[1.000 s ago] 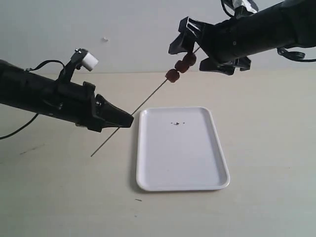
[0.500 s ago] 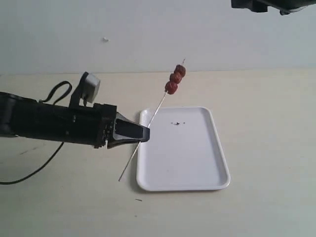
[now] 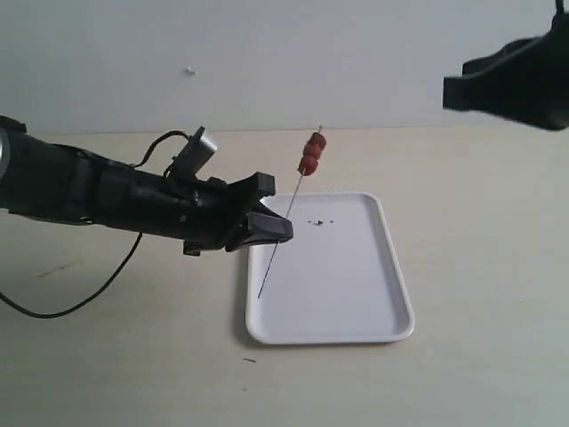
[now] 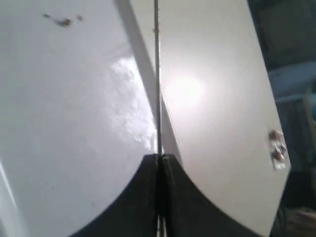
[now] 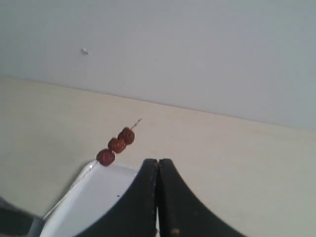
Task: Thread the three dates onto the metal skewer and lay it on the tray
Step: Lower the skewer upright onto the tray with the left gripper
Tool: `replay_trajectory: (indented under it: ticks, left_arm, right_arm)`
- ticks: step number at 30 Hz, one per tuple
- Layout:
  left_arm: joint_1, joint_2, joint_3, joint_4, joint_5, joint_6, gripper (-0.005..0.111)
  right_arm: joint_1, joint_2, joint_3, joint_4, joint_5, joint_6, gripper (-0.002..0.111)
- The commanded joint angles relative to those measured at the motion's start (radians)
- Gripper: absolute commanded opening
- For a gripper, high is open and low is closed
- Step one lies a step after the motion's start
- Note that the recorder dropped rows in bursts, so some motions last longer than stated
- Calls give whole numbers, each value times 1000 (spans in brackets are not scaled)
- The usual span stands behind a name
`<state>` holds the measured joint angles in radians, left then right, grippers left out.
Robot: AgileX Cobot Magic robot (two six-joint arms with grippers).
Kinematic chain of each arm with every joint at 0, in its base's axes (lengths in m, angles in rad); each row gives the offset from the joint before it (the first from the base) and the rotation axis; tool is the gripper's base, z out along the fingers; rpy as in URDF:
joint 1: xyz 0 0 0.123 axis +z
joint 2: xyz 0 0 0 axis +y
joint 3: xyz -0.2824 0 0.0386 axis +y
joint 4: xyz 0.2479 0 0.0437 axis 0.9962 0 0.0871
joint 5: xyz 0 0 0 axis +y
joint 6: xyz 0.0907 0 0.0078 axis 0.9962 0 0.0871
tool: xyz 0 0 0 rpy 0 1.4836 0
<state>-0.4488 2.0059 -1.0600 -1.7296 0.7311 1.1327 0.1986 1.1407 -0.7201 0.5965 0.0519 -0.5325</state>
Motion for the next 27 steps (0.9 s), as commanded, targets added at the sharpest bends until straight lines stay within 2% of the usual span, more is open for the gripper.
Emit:
replay_trajectory:
  ticks: [1, 4, 7, 10, 18, 27]
  left_arm:
    - [-55, -2, -47, -15, -119, -106, 0]
    - [-109, 3, -59, -15, -229, -122, 0]
    - [-153, 18, -74, -15, -329, -124, 0]
    - [-179, 43, -88, -15, -362, -132, 0]
    - [-183, 89, -94, -15, -425, -168, 0]
    - [-183, 132, -94, -15, -407, -163, 0]
  right_arm:
    - [74, -25, 122, -40, -148, -34, 0]
    - [92, -25, 174, -40, -234, -14, 0]
    - [92, -31, 184, -40, -238, -13, 0]
    - [92, -48, 184, -40, -222, -13, 0]
    - [92, -71, 184, -40, -210, -13, 0]
    - [92, -71, 184, -40, -204, -13, 0]
